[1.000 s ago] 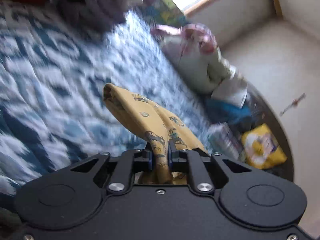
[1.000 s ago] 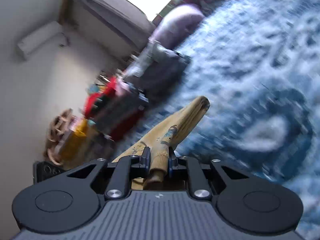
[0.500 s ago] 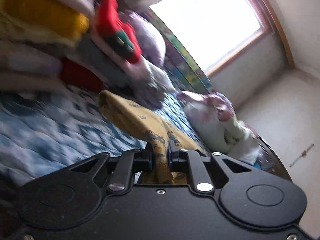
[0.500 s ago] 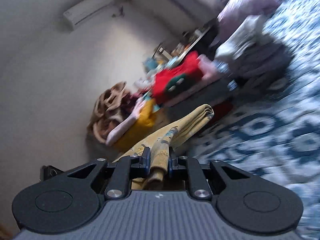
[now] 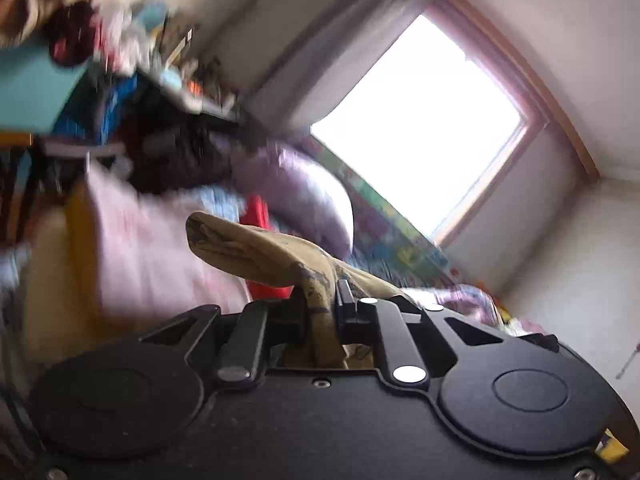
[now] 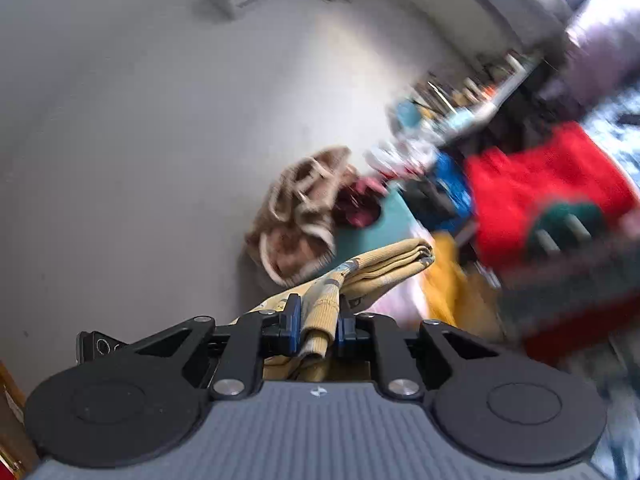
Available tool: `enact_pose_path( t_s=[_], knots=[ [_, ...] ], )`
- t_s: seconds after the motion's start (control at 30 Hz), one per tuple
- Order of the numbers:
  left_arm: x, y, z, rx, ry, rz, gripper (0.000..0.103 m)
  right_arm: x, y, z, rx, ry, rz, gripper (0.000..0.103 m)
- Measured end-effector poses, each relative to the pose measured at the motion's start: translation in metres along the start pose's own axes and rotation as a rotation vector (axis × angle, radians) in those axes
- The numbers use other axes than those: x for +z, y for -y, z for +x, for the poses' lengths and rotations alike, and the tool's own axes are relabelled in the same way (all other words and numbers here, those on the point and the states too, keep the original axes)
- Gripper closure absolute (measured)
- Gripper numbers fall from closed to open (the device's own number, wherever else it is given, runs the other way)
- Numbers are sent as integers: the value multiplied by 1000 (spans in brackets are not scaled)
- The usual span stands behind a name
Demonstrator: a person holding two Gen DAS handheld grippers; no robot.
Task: Fold clothes
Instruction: 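Lift the folded bundle with both grippers and carry it toward the clothes stack, then lower the bundle onto the stack of folded clothes and open both grippers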
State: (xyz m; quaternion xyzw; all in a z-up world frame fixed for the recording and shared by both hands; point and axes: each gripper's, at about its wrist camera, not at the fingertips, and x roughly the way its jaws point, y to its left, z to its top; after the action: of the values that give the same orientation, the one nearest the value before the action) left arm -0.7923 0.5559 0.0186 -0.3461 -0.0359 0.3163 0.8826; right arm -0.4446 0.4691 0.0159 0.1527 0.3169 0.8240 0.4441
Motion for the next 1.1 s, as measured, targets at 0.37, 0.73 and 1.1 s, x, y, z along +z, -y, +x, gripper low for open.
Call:
enact_pose_path(
  t_s=[0.37, 0.73, 1.1],
  knots=[
    [-4, -123, 62, 207, -106, -243, 85, 10, 76, 115, -115, -117, 163, 85],
    [-6, -82, 33, 265, -49, -109, 42, 8, 68, 100, -273, -147, 20, 55],
    [-59, -10, -12, 383, -45, 112, 21, -29, 7, 50, -443, -318, -220, 31]
  ],
)
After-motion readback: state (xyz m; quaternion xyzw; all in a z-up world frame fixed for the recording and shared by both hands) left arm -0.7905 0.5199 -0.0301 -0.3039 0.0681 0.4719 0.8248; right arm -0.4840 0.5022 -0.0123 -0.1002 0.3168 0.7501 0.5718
